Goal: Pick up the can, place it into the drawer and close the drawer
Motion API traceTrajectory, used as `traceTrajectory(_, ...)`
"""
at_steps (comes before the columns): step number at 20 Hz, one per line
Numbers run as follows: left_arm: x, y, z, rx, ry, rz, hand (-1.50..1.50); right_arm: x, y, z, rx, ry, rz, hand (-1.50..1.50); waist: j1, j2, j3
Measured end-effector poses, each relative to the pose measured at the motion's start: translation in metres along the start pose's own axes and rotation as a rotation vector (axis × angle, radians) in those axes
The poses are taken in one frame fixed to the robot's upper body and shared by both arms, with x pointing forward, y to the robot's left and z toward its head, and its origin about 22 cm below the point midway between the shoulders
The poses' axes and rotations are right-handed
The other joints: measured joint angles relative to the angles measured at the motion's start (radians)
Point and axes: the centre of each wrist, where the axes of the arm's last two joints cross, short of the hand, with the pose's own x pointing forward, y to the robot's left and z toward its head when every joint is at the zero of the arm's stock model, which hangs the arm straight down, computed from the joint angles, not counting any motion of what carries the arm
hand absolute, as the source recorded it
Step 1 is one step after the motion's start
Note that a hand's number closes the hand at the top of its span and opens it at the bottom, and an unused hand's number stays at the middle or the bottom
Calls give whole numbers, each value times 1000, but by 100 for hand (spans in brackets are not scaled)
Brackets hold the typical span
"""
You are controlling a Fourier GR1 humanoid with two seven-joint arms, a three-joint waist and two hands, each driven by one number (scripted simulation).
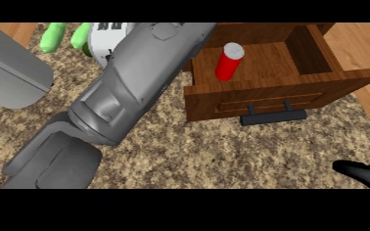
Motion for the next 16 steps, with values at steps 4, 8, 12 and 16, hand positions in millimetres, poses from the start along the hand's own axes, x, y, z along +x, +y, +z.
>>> traceTrajectory(4,-8,3,-1,32,-8,13,-150,4,3,-2,35,-31,57,-150,-5,4,0)
traceTrajectory(8,-5,1,-1,39,4,42,-150,8,8,-13,81,-88,149,-150,-5,6,0)
traceTrajectory(12,2,0,-1,41,3,85,-150,6,16,-22,122,-132,271,-150,4,7,-1)
traceTrajectory(16,1,1,-2,37,2,116,-150,1,26,-35,151,-161,404,-150,22,7,-1)
